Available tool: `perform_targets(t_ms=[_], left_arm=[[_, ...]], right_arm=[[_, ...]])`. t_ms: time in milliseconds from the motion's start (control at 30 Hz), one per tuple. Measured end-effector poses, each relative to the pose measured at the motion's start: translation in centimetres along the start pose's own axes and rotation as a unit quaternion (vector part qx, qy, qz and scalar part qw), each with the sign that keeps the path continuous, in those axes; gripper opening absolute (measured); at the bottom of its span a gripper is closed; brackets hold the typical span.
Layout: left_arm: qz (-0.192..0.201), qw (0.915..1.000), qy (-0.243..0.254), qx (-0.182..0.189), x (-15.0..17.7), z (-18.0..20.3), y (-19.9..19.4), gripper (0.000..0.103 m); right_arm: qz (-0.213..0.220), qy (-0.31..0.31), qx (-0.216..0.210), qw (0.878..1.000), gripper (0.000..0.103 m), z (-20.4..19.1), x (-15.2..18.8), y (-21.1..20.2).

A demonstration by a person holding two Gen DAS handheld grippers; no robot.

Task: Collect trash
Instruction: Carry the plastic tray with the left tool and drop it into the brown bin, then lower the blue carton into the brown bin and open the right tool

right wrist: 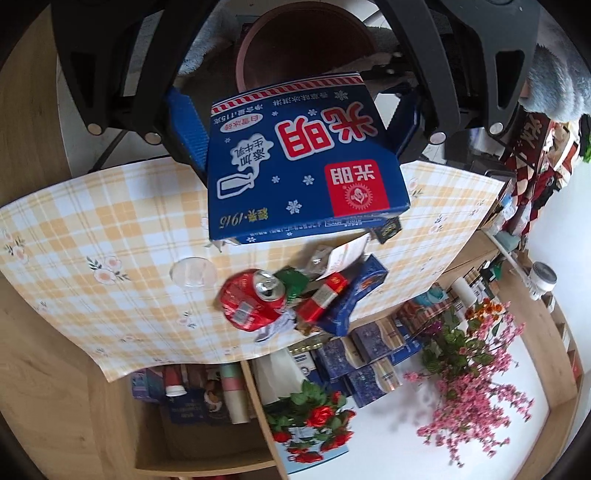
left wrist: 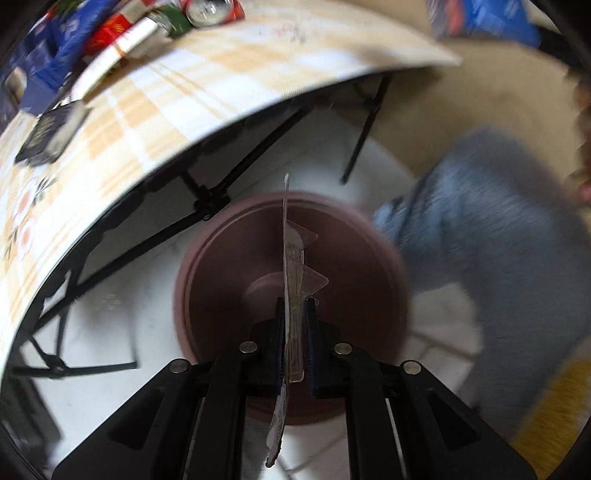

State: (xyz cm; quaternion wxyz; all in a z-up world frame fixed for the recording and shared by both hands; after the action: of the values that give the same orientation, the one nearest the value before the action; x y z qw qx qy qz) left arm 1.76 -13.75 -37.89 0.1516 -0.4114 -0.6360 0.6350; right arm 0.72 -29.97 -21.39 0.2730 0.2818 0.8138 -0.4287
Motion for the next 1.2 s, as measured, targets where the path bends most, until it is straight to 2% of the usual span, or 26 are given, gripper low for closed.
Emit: perform_targets(t_ms=[67,167,200,233,267,333,467,567,633,767,867,967,1033,1100,1200], left_arm=[[-0.009,0.9996,0.019,-0.018,-0.2,0.5,1.4,0.010],[-0.002,0.9987,0.036,-0.035,-1.0,1.1,2.5,0.012],[0.004,0.9989,0.037,-0.029,-1.3,1.3,2.5,0.028],[0.009,0.9992,0.034,-0.020,-1.4,1.3,2.3,0.054],[0.015,0.9994,0.029,-0.011,-1.6,1.3,2.1,0.060],[0.030,0.9994,0.012,-0.008,-2.2,1.2,1.3,0.061],[0.056,0.9966,-0.060,0.009,-3.1,-0.7,-0.9,0.063],[0.097,0.9883,-0.116,0.020,-3.3,-2.9,-3.8,0.072],[0.127,0.9826,-0.136,-0.001,-3.2,-4.4,-6.1,0.079],[0.167,0.9699,-0.176,-0.027,-2.2,-7.5,-10.0,0.085],[0.198,0.9530,-0.222,-0.056,-0.5,-10.3,-13.1,0.089],[0.213,0.9374,-0.262,-0.083,1.4,-12.5,-14.8,0.091],[0.222,0.9248,-0.286,-0.116,3.1,-13.5,-15.3,0.091],[0.225,0.9169,-0.296,-0.146,4.4,-13.9,-15.6,0.091],[0.233,0.9073,-0.313,-0.158,6.2,-14.2,-15.8,0.091]], right_arm=[[0.005,0.009,0.004,1.000,0.083,0.9,-0.2,-0.2],[0.011,0.019,0.009,1.000,0.083,1.9,-0.4,-0.6],[0.013,0.019,0.011,1.000,0.083,2.1,-0.4,-0.7],[0.013,0.020,0.012,1.000,0.083,2.3,-0.4,-0.8],[0.012,0.020,0.013,1.000,0.083,2.4,-0.4,-0.8],[0.011,0.020,0.016,1.000,0.083,2.6,-0.3,-0.9],[0.007,0.025,0.019,0.999,0.083,2.8,0.0,-0.7],[0.001,0.027,0.018,0.999,0.083,2.4,0.2,-0.4],[-0.005,0.022,0.016,1.000,0.083,1.9,0.4,-0.1],[-0.023,0.011,0.008,1.000,0.083,0.6,1.1,1.1],[-0.040,0.005,0.001,0.999,0.083,-0.3,2.1,2.4],[-0.071,-0.001,-0.009,0.997,0.083,-1.4,3.6,4.0],[-0.093,-0.009,-0.017,0.995,0.083,-2.3,4.7,5.2],[-0.119,-0.022,-0.023,0.992,0.083,-3.4,6.0,6.7],[-0.148,-0.035,-0.032,0.988,0.083,-4.5,7.7,8.3]])
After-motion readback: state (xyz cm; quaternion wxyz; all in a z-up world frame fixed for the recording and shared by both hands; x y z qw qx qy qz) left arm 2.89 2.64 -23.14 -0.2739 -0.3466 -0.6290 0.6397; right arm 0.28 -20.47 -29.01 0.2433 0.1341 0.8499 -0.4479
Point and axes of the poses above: each gripper's, at about its wrist camera, not at the fingertips, and y roughly the way its jaws point, z to its right, x to its underside, the point moved 4 cm from there along y, roughly the way its jaws point, and after that the axes turned 13 degrees about -x, right-handed, at the moved point
